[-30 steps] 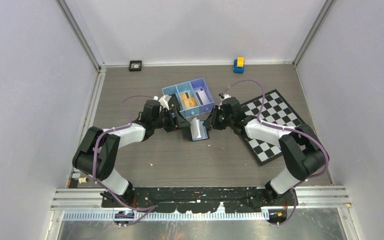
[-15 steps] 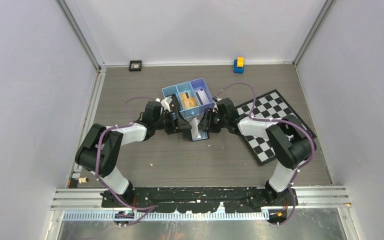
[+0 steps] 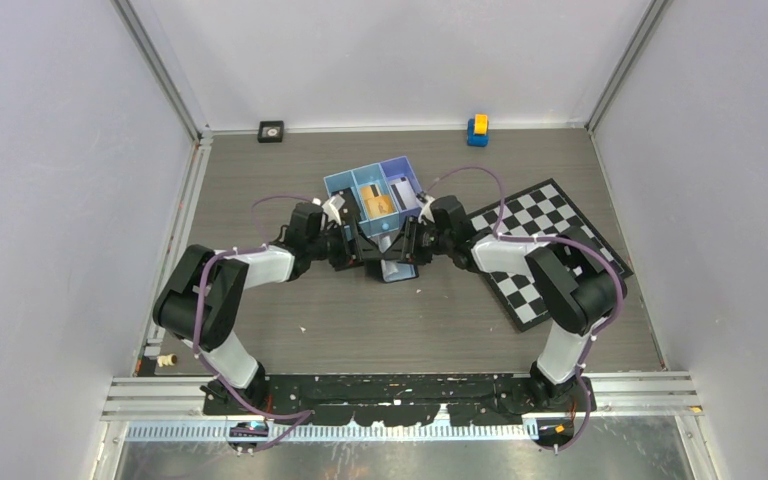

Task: Take the credit cards out of the card holder
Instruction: Remove the credit card from the card holder.

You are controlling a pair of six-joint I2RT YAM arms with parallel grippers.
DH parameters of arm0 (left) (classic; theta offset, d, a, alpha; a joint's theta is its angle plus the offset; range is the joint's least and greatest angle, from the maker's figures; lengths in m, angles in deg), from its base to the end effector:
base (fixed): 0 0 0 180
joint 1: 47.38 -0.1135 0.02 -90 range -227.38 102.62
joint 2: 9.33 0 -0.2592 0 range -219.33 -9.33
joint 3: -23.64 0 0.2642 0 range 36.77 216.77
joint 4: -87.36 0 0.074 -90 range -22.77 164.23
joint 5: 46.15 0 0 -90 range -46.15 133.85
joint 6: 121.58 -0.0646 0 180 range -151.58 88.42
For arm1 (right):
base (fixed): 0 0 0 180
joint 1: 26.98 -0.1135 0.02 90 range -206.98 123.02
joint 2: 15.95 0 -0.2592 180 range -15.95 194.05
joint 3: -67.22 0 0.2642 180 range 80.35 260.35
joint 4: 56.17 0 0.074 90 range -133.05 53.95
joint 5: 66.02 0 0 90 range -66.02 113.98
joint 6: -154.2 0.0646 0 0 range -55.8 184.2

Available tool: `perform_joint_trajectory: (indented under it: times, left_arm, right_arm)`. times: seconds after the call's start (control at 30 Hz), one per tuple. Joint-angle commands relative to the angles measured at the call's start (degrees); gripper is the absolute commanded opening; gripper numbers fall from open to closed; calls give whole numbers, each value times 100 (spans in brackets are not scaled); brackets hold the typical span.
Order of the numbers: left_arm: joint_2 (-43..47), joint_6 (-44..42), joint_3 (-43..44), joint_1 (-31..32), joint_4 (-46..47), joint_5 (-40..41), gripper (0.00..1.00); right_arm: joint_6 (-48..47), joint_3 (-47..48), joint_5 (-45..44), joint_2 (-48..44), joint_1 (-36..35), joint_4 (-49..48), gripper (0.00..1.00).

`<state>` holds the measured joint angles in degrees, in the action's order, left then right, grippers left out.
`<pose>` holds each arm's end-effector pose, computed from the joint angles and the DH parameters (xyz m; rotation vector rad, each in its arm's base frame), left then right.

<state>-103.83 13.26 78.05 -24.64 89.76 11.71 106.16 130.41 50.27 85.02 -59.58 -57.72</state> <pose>0.3043 -0.1648 0.1231 -0.1264 2.4138 -1.2266 0.3086 0.2313 0.1281 -0.0871 2.4078 1.1794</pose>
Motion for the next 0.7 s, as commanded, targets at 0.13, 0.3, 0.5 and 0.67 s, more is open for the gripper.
perform_joint_trajectory:
  times: [0.13, 0.3, 0.5, 0.67]
  left_arm:
    - [-46, 60, 110, 11, 221, -151, 66]
    - [12, 69, 83, 11, 247, -147, 66]
    - [-16, 157, 58, 4, 330, -148, 67]
    - [23, 335, -89, -112, 575, -175, 71]
  right_arm:
    - [156, 168, 414, 170, -220, -483, 31]
    - [123, 268, 515, 283, -334, -486, 32]
    - [-124, 485, 562, 388, -585, -261, 34]
    - [-349, 482, 414, 238, -693, -106, 35]
